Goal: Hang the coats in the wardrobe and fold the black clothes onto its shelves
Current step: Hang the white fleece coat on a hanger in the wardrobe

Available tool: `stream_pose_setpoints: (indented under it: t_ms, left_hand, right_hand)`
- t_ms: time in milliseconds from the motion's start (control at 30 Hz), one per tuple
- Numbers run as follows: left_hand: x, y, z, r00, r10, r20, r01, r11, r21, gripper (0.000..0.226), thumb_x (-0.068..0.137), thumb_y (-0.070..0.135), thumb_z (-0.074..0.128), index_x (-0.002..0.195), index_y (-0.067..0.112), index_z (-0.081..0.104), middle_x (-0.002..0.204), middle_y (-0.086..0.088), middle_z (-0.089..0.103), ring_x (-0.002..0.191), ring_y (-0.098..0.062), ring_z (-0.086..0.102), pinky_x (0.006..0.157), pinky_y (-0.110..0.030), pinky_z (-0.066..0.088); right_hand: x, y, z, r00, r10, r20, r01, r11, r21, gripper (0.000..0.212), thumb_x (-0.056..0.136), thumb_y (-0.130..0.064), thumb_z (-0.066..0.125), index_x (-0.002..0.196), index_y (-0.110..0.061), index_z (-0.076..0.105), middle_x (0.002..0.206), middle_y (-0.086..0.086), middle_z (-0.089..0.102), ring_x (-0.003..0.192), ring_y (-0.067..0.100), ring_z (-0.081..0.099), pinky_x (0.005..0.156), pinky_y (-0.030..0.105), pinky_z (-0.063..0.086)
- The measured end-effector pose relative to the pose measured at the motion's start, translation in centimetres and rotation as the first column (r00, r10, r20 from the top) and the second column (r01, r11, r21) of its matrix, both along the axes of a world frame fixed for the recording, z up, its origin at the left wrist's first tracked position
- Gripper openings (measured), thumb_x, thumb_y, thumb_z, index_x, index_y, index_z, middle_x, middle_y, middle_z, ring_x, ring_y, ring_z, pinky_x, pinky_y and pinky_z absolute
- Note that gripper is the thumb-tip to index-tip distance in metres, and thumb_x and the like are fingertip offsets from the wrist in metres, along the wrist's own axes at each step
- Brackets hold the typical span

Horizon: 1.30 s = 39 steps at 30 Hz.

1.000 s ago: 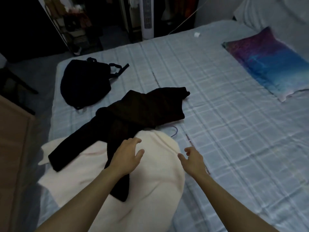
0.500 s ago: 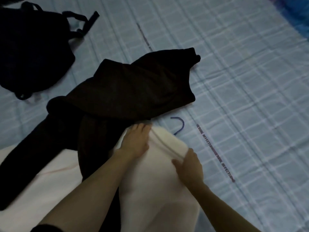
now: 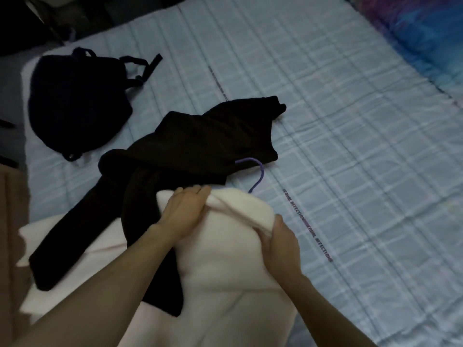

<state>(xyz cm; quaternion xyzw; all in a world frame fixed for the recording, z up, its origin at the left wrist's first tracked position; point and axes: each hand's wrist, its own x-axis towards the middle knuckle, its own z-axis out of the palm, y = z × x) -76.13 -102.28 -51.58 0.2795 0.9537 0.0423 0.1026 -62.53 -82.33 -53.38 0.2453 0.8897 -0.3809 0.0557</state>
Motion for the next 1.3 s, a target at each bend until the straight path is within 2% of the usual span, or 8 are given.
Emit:
stream_pose_setpoints:
  t_ms: [133, 267, 467, 733, 800, 933, 1033, 1300]
  left_hand:
    - [2.6, -0.5, 8.4, 0.996, 0.058, -0.073, -0.047, 0.988, 0.145, 0.024, 0.098, 0.028, 0.038, 0.115, 0.017, 0.052, 0.101, -0.004, 0.059, 0.087, -0.025, 0.056, 0.078, -0.034, 0.033]
    - [7.1, -0.8, 17.4, 0.987, 0.082, -0.141, -0.037, 0.955, 0.293, 0.035, 0.094, 0.049, 0.03, 0.107, 0.022, 0.047, 0.097, 0.004, 0.054, 0.083, -0.018, 0.051, 0.082, -0.037, 0.038]
    - [15.1, -2.5, 28.1, 0.938, 0.17, -0.302, -0.006, 0.88, 0.475, 0.029, 0.097, 0.043, 0.032, 0.101, 0.018, 0.048, 0.093, -0.001, 0.056, 0.082, -0.027, 0.054, 0.074, -0.035, 0.036]
    - [26.5, -3.4, 40.5, 0.777, 0.363, -0.514, 0.093, 0.741, 0.665, 0.029, 0.095, 0.036, 0.043, 0.09, 0.008, 0.05, 0.084, -0.013, 0.059, 0.073, -0.035, 0.055, 0.063, -0.045, 0.045]
    - [29.2, -3.6, 43.0, 0.743, 0.396, -0.539, 0.122, 0.712, 0.691, 0.031, 0.095, 0.038, 0.041, 0.089, 0.009, 0.048, 0.083, -0.011, 0.056, 0.072, -0.033, 0.054, 0.062, -0.045, 0.044]
    - [34.3, -4.6, 46.4, 0.673, 0.465, -0.575, 0.121, 0.698, 0.706, 0.029, 0.096, 0.038, 0.041, 0.089, 0.011, 0.048, 0.085, -0.009, 0.054, 0.071, -0.03, 0.052, 0.062, -0.041, 0.043]
    - [38.3, -5.6, 48.3, 0.621, 0.501, -0.603, 0.107, 0.708, 0.699, 0.036, 0.096, 0.043, 0.037, 0.088, 0.011, 0.049, 0.083, -0.008, 0.053, 0.07, -0.029, 0.051, 0.062, -0.043, 0.044]
    - [48.4, -7.5, 51.6, 0.415, 0.568, -0.711, -0.032, 0.79, 0.612, 0.027, 0.096, 0.034, 0.043, 0.086, 0.01, 0.051, 0.082, -0.01, 0.051, 0.073, -0.032, 0.051, 0.067, -0.046, 0.045]
  right_hand:
    - [0.4, 1.7, 7.7, 0.972, 0.071, -0.225, -0.053, 0.995, 0.083, 0.038, 0.089, -0.046, 0.048, 0.106, -0.012, 0.051, 0.09, 0.004, 0.063, 0.085, 0.03, 0.061, 0.067, 0.038, 0.043]
    - [2.0, 2.8, 16.5, 0.913, 0.145, -0.381, -0.093, 0.984, 0.151, 0.038, 0.09, -0.047, 0.049, 0.11, -0.014, 0.049, 0.082, -0.009, 0.053, 0.075, 0.02, 0.056, 0.061, 0.032, 0.034]
    - [8.0, 2.6, 28.8, 0.799, 0.189, -0.571, -0.059, 0.969, 0.239, 0.044, 0.084, -0.044, 0.062, 0.112, -0.014, 0.048, 0.084, -0.001, 0.061, 0.08, 0.029, 0.062, 0.063, 0.032, 0.033]
    - [18.4, 1.8, 43.6, 0.566, 0.222, -0.794, 0.096, 0.939, 0.331, 0.047, 0.077, -0.058, 0.07, 0.079, -0.015, 0.049, 0.067, 0.0, 0.054, 0.065, 0.028, 0.055, 0.056, 0.04, 0.04]
    - [20.8, 1.4, 46.2, 0.5, 0.253, -0.828, 0.097, 0.934, 0.344, 0.043, 0.08, -0.055, 0.07, 0.075, -0.018, 0.049, 0.066, -0.002, 0.053, 0.062, 0.022, 0.05, 0.056, 0.037, 0.037]
    - [24.4, 1.1, 49.8, 0.413, 0.337, -0.846, 0.017, 0.926, 0.376, 0.031, 0.085, -0.042, 0.07, 0.096, -0.014, 0.064, 0.087, 0.005, 0.063, 0.076, 0.019, 0.055, 0.068, 0.034, 0.043]
    - [26.5, 0.9, 51.4, 0.353, 0.365, -0.862, -0.018, 0.923, 0.383, 0.026, 0.083, -0.035, 0.074, 0.094, -0.014, 0.063, 0.087, 0.002, 0.06, 0.074, 0.012, 0.049, 0.067, 0.024, 0.034]
    - [30.2, -1.2, 52.7, 0.241, 0.398, -0.885, -0.252, 0.906, 0.339, 0.024, 0.089, -0.034, 0.067, 0.097, -0.012, 0.067, 0.086, 0.001, 0.061, 0.075, 0.017, 0.054, 0.069, 0.029, 0.04]
